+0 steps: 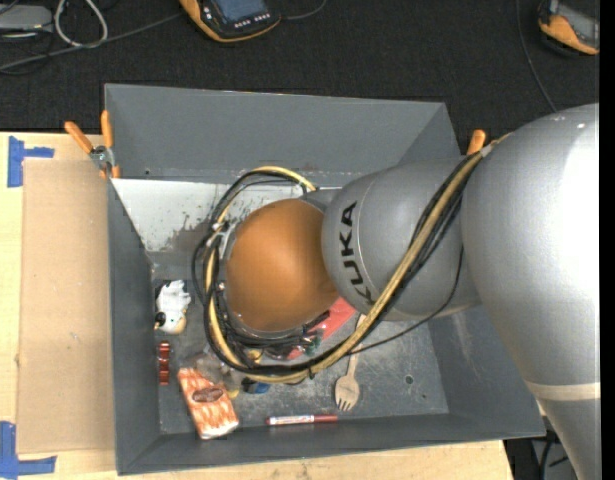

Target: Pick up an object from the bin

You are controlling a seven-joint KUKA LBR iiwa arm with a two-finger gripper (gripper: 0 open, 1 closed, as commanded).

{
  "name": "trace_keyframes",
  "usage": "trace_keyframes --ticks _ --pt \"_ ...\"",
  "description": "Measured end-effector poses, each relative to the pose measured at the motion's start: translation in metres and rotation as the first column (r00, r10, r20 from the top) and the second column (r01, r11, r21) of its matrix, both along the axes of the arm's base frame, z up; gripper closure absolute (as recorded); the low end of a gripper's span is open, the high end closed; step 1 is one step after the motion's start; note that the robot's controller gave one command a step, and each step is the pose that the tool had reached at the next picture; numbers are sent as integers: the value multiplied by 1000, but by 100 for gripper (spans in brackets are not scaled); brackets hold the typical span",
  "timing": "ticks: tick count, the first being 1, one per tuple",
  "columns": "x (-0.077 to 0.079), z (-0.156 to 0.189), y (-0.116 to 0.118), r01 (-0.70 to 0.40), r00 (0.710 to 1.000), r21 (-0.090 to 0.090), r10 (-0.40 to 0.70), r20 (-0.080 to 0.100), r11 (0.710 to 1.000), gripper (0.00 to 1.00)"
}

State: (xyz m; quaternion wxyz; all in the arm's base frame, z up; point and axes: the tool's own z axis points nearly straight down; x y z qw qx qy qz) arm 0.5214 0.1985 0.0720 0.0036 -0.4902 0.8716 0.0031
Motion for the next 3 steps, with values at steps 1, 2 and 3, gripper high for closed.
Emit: trace_keyframes --ticks 1,2,3 --pt "0 5 0 3 1000 0 -3 -1 1000 100" --pt "-1 16 0 5 1000 1 -5 -1 1000 100" --pt "-2 30 1 8 1000 1 -8 -4 1000 100"
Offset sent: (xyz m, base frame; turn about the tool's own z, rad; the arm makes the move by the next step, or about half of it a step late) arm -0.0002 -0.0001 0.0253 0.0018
